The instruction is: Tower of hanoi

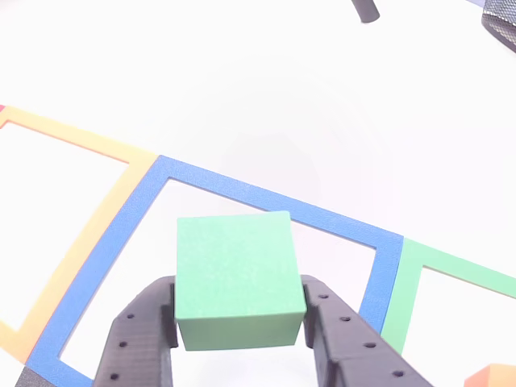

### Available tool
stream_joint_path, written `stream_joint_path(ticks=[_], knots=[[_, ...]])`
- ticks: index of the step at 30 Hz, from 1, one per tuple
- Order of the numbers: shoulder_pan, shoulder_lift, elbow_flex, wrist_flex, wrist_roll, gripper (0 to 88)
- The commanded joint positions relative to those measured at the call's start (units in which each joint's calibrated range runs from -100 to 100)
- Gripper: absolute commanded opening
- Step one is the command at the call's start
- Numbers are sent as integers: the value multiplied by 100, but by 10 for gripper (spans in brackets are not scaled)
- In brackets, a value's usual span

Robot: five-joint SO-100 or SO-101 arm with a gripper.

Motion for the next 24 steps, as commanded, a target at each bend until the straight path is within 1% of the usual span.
stream_joint_path(ticks=[1,7,10,14,18,24], knots=[[317,-1799,-121,1990,36,60],[1045,-3729,-276,4792,36,58],[1314,-4576,-1058,6703,36,57],[1601,-5037,-2621,8881,36,56],[1918,-5029,-4248,10371,36,55],[2349,-4802,-6048,11739,36,59]])
